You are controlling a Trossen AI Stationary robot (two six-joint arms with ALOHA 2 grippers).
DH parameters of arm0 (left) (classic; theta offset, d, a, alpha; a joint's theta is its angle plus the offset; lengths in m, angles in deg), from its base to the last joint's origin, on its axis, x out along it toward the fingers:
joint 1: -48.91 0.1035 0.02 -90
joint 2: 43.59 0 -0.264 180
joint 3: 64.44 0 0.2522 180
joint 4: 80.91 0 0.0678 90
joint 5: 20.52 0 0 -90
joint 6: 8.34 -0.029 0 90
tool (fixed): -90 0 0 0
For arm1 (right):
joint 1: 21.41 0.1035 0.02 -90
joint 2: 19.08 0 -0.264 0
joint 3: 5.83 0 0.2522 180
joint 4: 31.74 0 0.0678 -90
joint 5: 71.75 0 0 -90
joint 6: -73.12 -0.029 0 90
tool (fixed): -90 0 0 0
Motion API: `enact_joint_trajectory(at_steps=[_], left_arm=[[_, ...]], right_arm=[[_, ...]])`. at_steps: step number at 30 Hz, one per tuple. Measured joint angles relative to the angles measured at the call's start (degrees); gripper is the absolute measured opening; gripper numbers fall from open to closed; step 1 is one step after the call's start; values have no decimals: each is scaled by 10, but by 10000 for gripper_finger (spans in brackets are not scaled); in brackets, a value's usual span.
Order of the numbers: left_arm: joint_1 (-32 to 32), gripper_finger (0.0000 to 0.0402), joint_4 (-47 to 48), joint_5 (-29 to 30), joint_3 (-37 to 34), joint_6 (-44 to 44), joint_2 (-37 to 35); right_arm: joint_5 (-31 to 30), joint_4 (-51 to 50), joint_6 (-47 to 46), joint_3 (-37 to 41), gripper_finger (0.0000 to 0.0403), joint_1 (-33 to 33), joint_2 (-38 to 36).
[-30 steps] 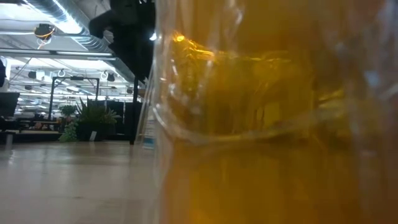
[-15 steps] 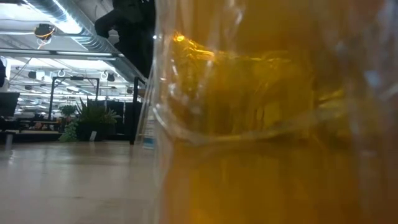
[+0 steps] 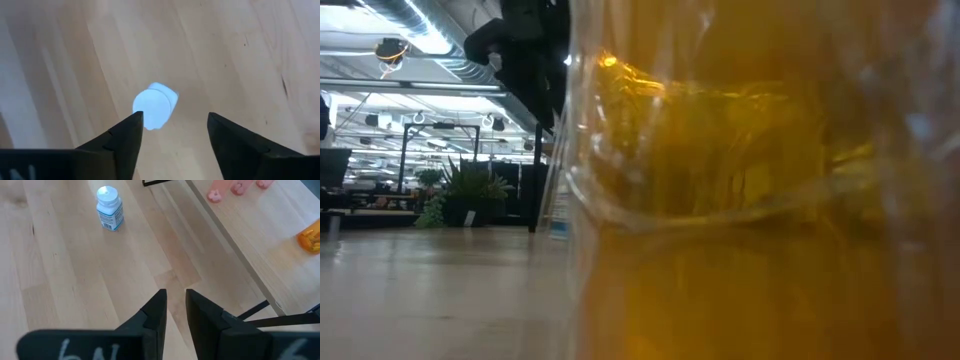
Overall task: Pick and place medicine bottles onto shelf by color
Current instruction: Put the white pill bottle on the shelf aligned with the other white pill bottles
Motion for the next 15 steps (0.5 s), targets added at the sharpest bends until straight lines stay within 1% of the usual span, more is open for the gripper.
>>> enact_joint_trajectory(at_steps=[3, 7, 12, 15], left_arm=[[0, 240, -1, -1, 0, -22, 0], [0, 262, -9, -1, 0, -79, 5], [10, 268, -19, -3, 0, -108, 33], [22, 269, -16, -17, 0, -114, 53]], right_arm=[[0, 0, -1, 0, 74, 0, 0], [0, 0, 0, 0, 74, 0, 0], [0, 2, 0, 0, 74, 0, 0], [0, 11, 0, 0, 74, 0, 0]])
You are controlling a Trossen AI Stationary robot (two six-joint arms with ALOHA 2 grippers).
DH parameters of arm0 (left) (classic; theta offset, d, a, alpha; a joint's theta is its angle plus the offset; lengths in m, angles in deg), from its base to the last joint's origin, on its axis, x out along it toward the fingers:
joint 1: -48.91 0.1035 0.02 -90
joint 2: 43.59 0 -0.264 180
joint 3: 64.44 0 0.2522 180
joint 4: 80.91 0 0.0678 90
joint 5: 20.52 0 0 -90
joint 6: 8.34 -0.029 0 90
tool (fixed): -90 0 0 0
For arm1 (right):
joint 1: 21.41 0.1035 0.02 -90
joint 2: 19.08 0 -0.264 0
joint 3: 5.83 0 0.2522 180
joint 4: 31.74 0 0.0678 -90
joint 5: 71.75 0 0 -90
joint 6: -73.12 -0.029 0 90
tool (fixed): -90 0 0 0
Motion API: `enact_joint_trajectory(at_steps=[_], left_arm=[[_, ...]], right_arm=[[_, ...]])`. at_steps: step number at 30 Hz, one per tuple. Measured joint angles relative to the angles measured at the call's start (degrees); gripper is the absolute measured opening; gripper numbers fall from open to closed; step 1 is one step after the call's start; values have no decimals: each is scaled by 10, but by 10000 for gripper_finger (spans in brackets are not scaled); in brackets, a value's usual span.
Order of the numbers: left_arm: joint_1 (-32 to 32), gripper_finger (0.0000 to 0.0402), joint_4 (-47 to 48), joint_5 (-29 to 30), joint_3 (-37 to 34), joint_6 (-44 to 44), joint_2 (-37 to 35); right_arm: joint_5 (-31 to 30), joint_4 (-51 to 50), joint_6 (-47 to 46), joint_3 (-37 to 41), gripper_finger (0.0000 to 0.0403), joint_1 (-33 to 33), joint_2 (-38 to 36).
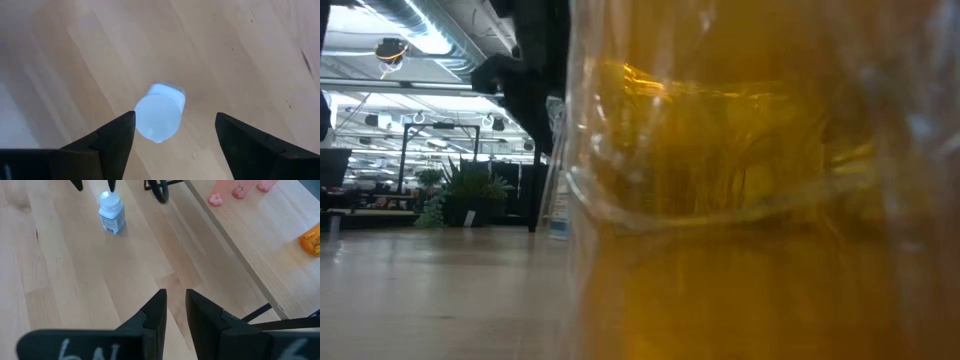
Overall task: Pick and place medicine bottles onto shelf by color
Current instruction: Put the white pill bottle on the shelf aligned with the other white pill bottles
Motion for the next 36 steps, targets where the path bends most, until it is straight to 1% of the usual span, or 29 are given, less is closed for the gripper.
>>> enact_joint_trajectory(at_steps=[6, 15, 17, 24, 27, 36], left_arm=[[15, 269, -8, -4, 0, -38, 30], [27, 269, -22, -4, 0, -69, 29], [29, 269, -22, -3, 0, -70, 31], [34, 269, -26, -4, 0, -79, 78], [34, 269, -29, -5, 0, -82, 91], [32, 269, -28, -6, 0, -56, 92]], right_arm=[[0, 1, 0, 0, 74, 0, 0], [0, 2, 0, 0, 74, 0, 0], [0, 2, 0, 0, 74, 0, 0], [0, 5, 0, 0, 74, 0, 0], [10, 6, 0, 0, 74, 0, 0], [16, 9, 0, 0, 74, 0, 0]])
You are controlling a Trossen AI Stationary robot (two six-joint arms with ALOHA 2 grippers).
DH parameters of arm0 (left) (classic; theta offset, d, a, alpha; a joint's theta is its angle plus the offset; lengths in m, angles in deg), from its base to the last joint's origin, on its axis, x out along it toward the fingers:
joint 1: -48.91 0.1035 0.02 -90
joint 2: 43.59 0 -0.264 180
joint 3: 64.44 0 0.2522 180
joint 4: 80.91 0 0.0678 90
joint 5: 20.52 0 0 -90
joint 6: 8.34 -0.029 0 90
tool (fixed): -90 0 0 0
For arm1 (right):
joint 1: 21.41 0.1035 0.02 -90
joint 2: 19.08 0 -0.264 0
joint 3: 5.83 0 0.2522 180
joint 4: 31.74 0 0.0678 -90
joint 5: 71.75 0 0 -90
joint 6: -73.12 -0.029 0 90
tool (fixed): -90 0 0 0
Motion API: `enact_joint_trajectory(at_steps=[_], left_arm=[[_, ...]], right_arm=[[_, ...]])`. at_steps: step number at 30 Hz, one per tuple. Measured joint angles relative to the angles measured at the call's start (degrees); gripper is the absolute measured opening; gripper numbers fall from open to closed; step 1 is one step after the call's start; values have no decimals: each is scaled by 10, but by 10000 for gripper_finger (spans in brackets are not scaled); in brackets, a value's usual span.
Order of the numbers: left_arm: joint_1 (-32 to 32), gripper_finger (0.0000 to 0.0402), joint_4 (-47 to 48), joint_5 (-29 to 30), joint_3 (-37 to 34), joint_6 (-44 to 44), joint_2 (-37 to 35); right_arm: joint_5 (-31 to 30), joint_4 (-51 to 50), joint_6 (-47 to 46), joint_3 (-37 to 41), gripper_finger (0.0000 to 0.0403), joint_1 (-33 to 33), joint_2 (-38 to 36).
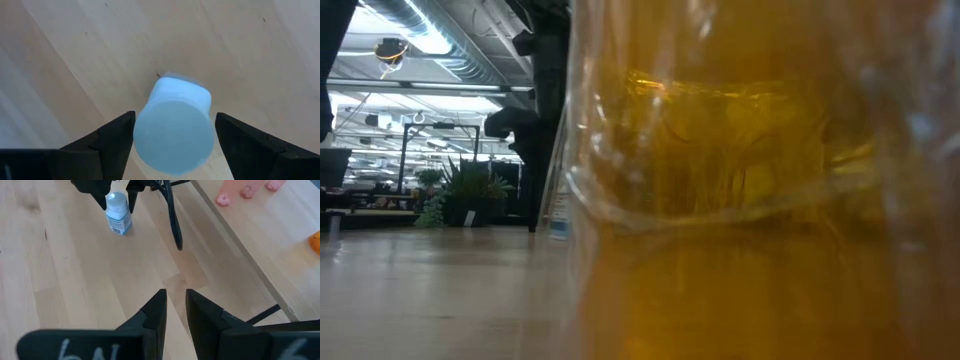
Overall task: Pick and place medicine bottles onto shelf by color
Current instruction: Put the white pill bottle on the shelf aligned with the other white pill bottles
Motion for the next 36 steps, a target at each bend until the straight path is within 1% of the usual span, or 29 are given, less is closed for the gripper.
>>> enact_joint_trajectory(at_steps=[5, 10, 13, 19, 23, 27, 33, 36], left_arm=[[0, 269, -3, 0, 0, -12, 0], [0, 263, -12, 0, 0, 1, 0], [0, 246, -12, 0, 0, 1, 0], [0, 192, -12, 0, 0, 8, 0], [0, 167, -12, 0, 0, 31, -1], [-2, 161, -12, 0, 0, 41, -1], [-4, 159, -2, 2, 2, 85, -6], [-6, 159, 15, 4, 24, 111, -14]], right_arm=[[0, 0, 0, 0, 74, 0, 0], [0, 0, 0, 0, 74, 0, 0], [0, 0, 0, 0, 74, 0, 0], [0, 0, 0, 0, 74, 0, 0], [0, 0, 0, 0, 74, 0, 0], [0, 0, 0, 0, 74, 0, 0], [0, 0, 0, 0, 74, 0, 0], [0, 0, 0, 0, 74, 0, 0]])
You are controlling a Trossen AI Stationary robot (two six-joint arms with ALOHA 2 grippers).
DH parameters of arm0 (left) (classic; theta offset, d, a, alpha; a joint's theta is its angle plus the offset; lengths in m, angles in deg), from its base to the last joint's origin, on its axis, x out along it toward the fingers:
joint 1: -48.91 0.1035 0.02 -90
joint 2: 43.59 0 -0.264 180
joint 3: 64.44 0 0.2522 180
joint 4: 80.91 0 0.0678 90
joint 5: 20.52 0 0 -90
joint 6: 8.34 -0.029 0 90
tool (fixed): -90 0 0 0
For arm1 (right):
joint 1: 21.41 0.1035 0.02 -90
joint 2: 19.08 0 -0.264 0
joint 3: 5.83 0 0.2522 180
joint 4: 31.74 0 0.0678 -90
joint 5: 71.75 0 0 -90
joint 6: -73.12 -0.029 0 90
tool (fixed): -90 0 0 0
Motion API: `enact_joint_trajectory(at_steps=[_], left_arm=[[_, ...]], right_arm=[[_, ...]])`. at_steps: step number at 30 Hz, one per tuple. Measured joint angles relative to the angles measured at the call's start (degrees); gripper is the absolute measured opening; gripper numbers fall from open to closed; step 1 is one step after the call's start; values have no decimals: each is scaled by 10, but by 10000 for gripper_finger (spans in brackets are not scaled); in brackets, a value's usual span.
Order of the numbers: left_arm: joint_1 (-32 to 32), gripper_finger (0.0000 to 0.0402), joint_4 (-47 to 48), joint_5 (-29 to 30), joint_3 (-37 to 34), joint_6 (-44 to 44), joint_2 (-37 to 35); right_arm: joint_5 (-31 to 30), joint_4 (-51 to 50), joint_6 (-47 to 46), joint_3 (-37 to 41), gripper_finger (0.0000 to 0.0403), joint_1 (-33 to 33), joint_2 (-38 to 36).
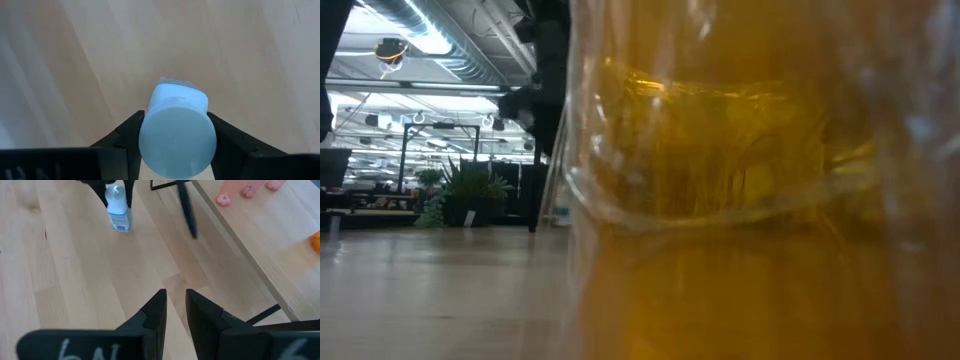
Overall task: Pick and place medicine bottles onto shelf by color
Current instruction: Put the white pill bottle on the shelf aligned with the other white pill bottles
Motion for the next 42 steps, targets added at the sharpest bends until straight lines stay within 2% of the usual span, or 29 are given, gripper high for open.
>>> enact_joint_trajectory(at_steps=[8, 22, 31, 42], left_arm=[[-19, 160, 110, 26, 84, 61, -30], [-60, 161, 228, 131, 212, 112, -79], [-13, 161, 266, 138, 250, 118, -97], [95, 161, 291, 134, 257, 101, -96]], right_arm=[[0, 4, 0, 0, 74, 0, 0], [0, 16, 0, 0, 74, 0, 0], [0, 24, 0, 0, 74, 0, 0], [0, 26, 0, 0, 74, 0, 0]])
